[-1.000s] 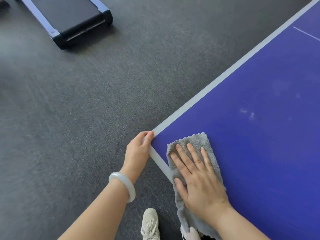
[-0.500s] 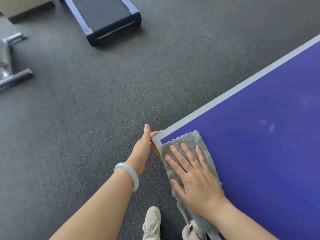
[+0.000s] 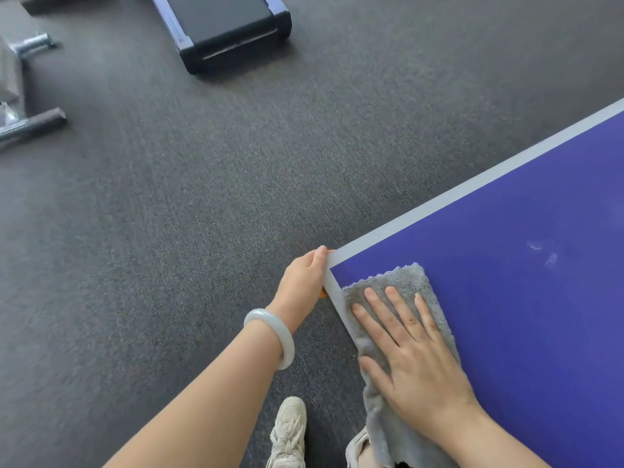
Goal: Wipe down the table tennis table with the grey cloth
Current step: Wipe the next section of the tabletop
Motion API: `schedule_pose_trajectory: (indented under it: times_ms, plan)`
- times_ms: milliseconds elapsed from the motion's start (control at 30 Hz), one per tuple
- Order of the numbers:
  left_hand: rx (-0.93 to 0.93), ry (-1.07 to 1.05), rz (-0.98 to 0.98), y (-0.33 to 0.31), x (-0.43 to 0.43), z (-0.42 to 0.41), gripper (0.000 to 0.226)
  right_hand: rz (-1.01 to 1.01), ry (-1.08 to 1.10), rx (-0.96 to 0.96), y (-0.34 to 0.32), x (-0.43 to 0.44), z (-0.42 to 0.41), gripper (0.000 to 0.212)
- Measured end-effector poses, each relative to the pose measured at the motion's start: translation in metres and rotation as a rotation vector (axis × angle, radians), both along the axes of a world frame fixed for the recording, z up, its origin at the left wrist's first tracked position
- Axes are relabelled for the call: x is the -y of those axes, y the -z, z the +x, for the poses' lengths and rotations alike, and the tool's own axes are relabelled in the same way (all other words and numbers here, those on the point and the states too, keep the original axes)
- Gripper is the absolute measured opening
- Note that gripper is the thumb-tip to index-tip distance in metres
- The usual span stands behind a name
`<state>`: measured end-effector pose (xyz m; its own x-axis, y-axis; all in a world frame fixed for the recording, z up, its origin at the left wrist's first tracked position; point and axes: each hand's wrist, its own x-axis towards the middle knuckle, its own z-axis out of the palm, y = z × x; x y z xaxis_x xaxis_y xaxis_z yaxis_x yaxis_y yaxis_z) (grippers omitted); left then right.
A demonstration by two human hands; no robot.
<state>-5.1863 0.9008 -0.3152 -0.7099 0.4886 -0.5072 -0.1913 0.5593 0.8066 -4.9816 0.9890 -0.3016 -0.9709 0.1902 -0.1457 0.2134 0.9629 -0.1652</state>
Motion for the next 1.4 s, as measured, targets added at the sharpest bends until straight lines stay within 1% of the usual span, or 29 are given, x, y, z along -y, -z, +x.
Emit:
schedule_pose_trajectory:
  times_ms: [67,100,133,200,233,267,333,367,400,467,533,600,667,733,800,867,933,1033,1133,1233,1300,1333,1400]
  plan:
    - [-0.105,-0.011,-0.045,0.000,-0.004,0.003,0.037,0.000,0.012,0.012,-0.004,-0.005,-0.023,0.064]
    - [-0.128,-0.024,-0.051,0.001,-0.005,0.005,0.038,-0.001,0.024,0.016,-0.004,-0.007,-0.040,0.064]
    - [-0.112,-0.059,-0.039,0.003,-0.006,0.006,0.041,-0.008,0.036,0.020,-0.003,-0.009,-0.058,0.064]
    - [-0.014,-0.159,0.013,-0.001,-0.010,0.009,0.053,-0.009,0.033,0.023,0.001,-0.013,-0.090,0.064]
    - [-0.017,-0.169,-0.004,-0.003,-0.012,0.009,0.056,-0.014,0.017,0.017,0.003,-0.018,-0.098,0.064]
    - [-0.106,-0.107,-0.073,-0.006,-0.015,0.009,0.057,-0.018,0.005,0.010,0.004,-0.027,-0.100,0.064]
    - [-0.455,0.162,-0.246,-0.010,-0.024,0.012,0.053,0.001,0.060,-0.003,0.004,-0.056,-0.088,0.067]
    - [-0.630,0.279,-0.285,-0.010,-0.030,0.016,0.053,0.016,0.135,-0.012,0.005,-0.075,-0.077,0.069]
    - [-0.742,0.371,-0.298,-0.010,-0.037,0.020,0.054,0.027,0.223,-0.020,0.005,-0.095,-0.066,0.070]
    - [-0.835,0.503,-0.340,-0.007,-0.053,0.029,0.058,0.037,0.380,0.014,0.000,-0.124,-0.049,0.068]
    - [-0.855,0.555,-0.388,-0.004,-0.069,0.032,0.060,0.052,0.488,0.048,-0.004,-0.118,-0.045,0.064]
    - [-0.882,0.585,-0.403,-0.002,-0.081,0.029,0.059,0.059,0.524,0.029,-0.005,-0.080,-0.036,0.064]
    - [-0.872,0.619,-0.378,-0.003,-0.097,0.021,0.057,0.015,0.428,0.009,-0.006,-0.031,-0.012,0.066]
    - [-0.820,0.645,-0.329,-0.004,-0.123,0.016,0.056,-0.015,0.313,-0.018,-0.004,-0.006,0.020,0.068]
    - [-0.731,0.639,-0.328,-0.006,-0.147,0.015,0.054,-0.007,0.240,-0.029,-0.002,-0.011,0.036,0.068]
    - [-0.684,0.599,-0.362,-0.008,-0.158,0.016,0.047,-0.012,0.225,-0.018,-0.001,-0.038,0.031,0.066]
    - [-0.708,0.563,-0.402,-0.005,-0.158,0.017,0.039,-0.006,0.276,-0.004,-0.002,-0.079,0.013,0.063]
    - [-0.719,0.556,-0.406,-0.007,-0.156,0.017,0.039,0.035,0.417,0.039,-0.005,-0.141,-0.016,0.062]
    - [-0.740,0.554,-0.420,-0.006,-0.157,0.017,0.039,0.028,0.492,0.043,-0.004,-0.167,-0.013,0.061]
    - [-0.748,0.542,-0.419,-0.003,-0.157,0.017,0.037,0.073,0.706,0.017,-0.001,-0.161,0.034,0.063]
    - [-0.739,0.542,-0.418,-0.002,-0.158,0.016,0.037,0.120,0.849,0.026,-0.003,-0.139,0.057,0.067]
    - [-0.739,0.546,-0.418,-0.002,-0.159,0.016,0.038,0.129,0.879,0.033,-0.003,-0.122,0.056,0.067]
    - [-0.735,0.546,-0.412,-0.001,-0.159,0.016,0.037,0.130,0.834,0.023,0.000,-0.090,0.034,0.067]
